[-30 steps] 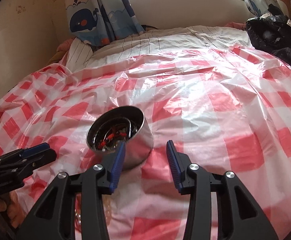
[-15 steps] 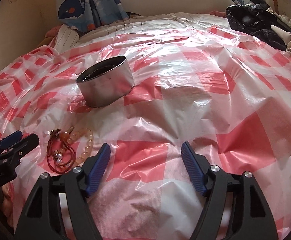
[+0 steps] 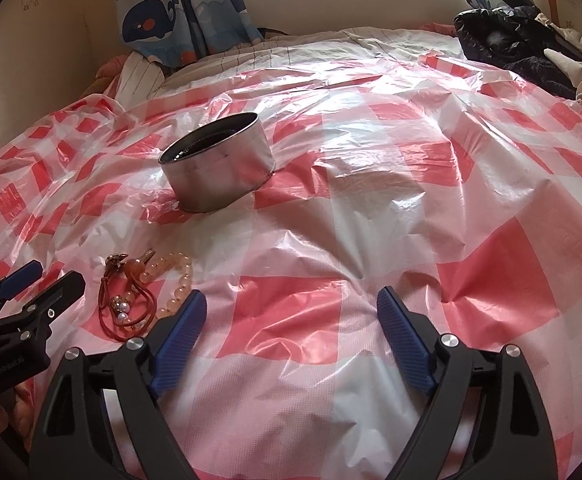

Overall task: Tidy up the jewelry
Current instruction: 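Move both open grippers over the pearl bracelet and gold charm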

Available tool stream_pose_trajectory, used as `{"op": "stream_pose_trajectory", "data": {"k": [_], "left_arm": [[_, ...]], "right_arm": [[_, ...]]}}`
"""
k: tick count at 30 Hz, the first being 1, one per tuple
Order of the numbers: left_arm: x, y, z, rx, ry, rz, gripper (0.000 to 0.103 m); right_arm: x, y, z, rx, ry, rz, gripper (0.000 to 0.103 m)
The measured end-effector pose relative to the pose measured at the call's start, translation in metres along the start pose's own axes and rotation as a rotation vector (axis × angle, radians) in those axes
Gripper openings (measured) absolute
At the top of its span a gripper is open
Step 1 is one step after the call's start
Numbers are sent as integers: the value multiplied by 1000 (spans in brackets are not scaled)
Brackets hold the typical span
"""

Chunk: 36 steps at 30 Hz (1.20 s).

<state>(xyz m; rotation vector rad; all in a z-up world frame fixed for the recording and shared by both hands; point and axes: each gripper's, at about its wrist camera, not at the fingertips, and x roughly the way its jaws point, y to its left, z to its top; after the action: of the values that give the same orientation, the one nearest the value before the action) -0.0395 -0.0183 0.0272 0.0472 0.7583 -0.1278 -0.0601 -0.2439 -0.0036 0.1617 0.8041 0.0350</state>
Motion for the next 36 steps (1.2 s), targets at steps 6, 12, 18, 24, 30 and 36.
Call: {"op": "stream_pose_trajectory", "data": {"k": [6,12,18,24,30,36], "left_arm": [[1,0,0,4,4,2,92],[3,-2,0,14,10,6,93],[4,-3,1,22,12,10,93],[4,-3,1,21,12,10,93],[4,-3,1,21,12,9,93],[1,-1,2,16,0,-60,93]], "right_arm": [[0,1,1,0,1,2,86],[1,1,1,-2,1,4,87],[0,2,1,-1,0,2,87],[1,2,1,-2,0,2,88],[1,2,1,-2,0,3,88],[-1,3,1,1,-10,0,88]]}}
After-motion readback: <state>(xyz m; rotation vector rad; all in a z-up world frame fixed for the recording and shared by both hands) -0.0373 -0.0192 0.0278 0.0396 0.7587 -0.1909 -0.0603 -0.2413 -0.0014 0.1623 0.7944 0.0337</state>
